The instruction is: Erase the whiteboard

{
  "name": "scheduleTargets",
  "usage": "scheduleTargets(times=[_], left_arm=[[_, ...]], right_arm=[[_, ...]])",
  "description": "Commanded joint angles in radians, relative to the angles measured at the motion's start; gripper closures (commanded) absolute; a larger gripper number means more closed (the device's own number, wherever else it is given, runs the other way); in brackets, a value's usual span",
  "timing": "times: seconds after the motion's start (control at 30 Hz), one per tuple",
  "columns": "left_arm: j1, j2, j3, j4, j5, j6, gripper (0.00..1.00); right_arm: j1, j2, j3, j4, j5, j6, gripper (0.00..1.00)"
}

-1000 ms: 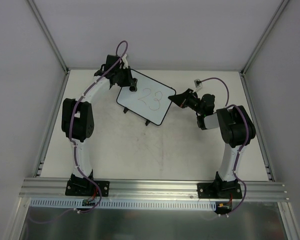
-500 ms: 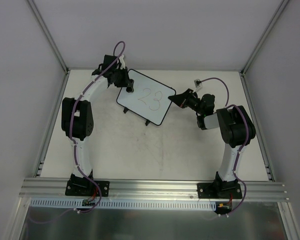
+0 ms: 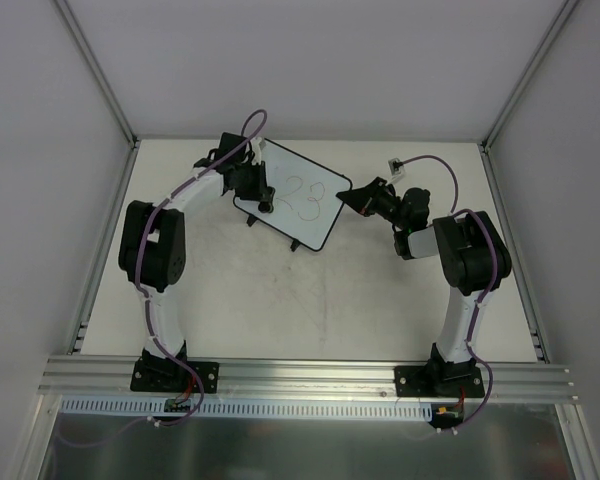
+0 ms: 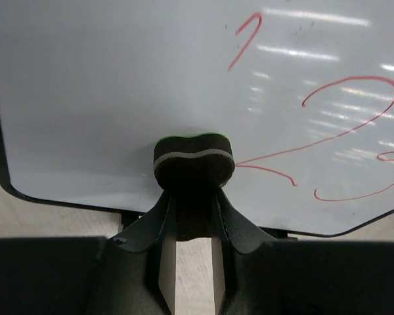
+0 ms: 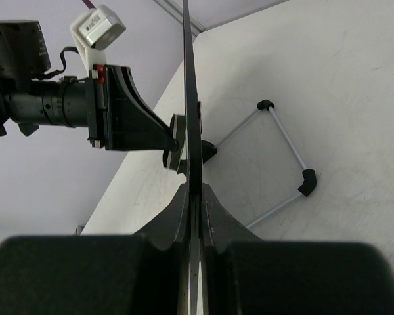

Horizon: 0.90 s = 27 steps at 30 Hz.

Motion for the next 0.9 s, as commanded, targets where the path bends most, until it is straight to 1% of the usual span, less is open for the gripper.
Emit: scheduleTargets(times=[0.0, 0.1, 0.2, 0.3, 0.63, 0.87], left_arm=[[-0.021, -0.058, -0.079, -0.043, -0.05, -0.011, 1.0], [-0.021, -0.059, -0.102, -0.041, -0.058, -0.006, 1.0], [-0.021, -0.047, -0.072, -0.039, -0.05, -0.002, 1.0], [-0.021, -0.018, -0.018, -0.039, -0.053, -0.005, 1.0], [-0.015, 0.062, 0.229, -0.044, -0.046, 0.0, 1.0], [-0.013, 0.108, 0.335, -0.076, -0.06, 0.027, 1.0]], right_arm=[[0.004, -0.055, 0.012, 0.2, -0.061, -0.042, 1.0], [0.004, -0.057, 0.012, 0.2, -0.061, -0.041, 1.0], [0.003, -0.058, 0.01, 0.2, -0.059, -0.041, 1.0], [0.003, -0.06, 0.007, 0.2, -0.061, -0.041, 1.0], [0.003, -0.061, 0.009, 0.2, -0.067, -0.042, 1.0], [0.003, -0.058, 0.017, 0.199, -0.085, -0.047, 1.0]])
